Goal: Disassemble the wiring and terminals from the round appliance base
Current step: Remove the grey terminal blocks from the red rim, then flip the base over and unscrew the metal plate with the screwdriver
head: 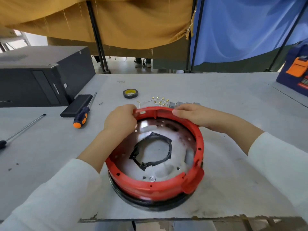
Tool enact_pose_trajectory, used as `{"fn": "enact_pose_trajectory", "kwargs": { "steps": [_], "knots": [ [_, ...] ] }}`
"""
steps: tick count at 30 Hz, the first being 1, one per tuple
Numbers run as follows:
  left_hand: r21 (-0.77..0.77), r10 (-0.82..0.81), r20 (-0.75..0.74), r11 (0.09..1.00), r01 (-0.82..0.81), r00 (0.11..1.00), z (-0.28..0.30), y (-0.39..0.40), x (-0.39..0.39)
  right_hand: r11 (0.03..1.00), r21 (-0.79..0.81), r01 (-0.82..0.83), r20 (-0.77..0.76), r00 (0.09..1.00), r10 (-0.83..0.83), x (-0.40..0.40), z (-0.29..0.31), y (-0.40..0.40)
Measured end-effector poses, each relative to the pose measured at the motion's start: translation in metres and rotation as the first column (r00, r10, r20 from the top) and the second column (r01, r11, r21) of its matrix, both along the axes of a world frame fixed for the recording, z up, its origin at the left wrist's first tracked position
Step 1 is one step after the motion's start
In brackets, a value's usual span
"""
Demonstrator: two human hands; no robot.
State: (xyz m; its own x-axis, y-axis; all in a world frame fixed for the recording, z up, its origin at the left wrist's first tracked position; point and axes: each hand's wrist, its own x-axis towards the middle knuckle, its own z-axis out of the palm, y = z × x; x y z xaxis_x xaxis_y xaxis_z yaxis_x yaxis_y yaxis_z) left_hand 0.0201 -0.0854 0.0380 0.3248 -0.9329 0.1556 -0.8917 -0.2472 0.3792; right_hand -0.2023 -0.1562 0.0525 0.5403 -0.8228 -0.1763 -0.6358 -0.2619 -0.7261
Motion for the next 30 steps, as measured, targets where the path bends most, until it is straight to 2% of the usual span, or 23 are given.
{"fn": "enact_pose_trajectory", "kwargs": {
  "steps": [2,6,10,12,15,16,18,20,22,26,30],
  "knots": [
    [-0.102,0.02,-0.115,0.994,-0.032,0.993,0.009,0.009,0.015,0.991,0.132,0.01,0.119,0.993,-0.026,-0.003,0.005,0.006],
    [-0.277,0.005,-0.384,0.953,-0.12,0.923,0.03,0.025,0.028,0.963,0.269,0.037,0.204,0.974,-0.094,-0.004,0.023,0.01],
    [-0.375,-0.129,-0.678,0.907,-0.19,0.723,0.037,0.038,0.017,0.969,0.205,0.14,0.293,0.936,-0.198,0.0,0.045,0.01],
    [-0.373,-0.173,-0.732,0.911,-0.176,0.658,0.037,0.042,0.011,0.966,0.125,0.227,0.355,0.899,-0.257,0.0,0.056,0.01],
    [-0.325,-0.231,-0.698,0.946,-0.012,0.678,0.04,0.048,0.014,0.96,-0.07,0.271,0.403,0.888,-0.222,-0.006,0.072,0.011],
    [-0.3,-0.257,-0.71,0.953,0.049,0.655,0.043,0.05,0.018,0.958,-0.122,0.26,0.416,0.89,-0.189,-0.008,0.079,0.012],
    [-0.265,-0.275,-0.8,0.959,0.096,0.533,0.05,0.053,0.026,0.958,-0.204,0.2,0.416,0.904,-0.1,-0.012,0.092,0.017],
    [-0.203,-0.206,-0.906,0.978,0.048,0.371,0.057,0.054,0.035,0.961,-0.244,0.127,0.42,0.907,-0.014,-0.011,0.101,0.023],
    [-0.126,-0.13,-0.952,0.991,0.034,0.276,0.062,0.051,0.042,0.966,-0.249,0.065,0.425,0.904,0.049,-0.006,0.105,0.029],
    [0.019,0.001,-0.934,0.999,0.048,0.357,0.063,0.051,0.049,0.936,-0.351,-0.029,0.337,0.929,0.155,0.005,0.105,0.044],
    [0.195,0.172,-0.949,0.979,0.065,0.266,0.07,0.056,0.061,0.894,-0.391,-0.221,0.241,0.912,0.331,0.008,0.11,0.066]
  ]
}}
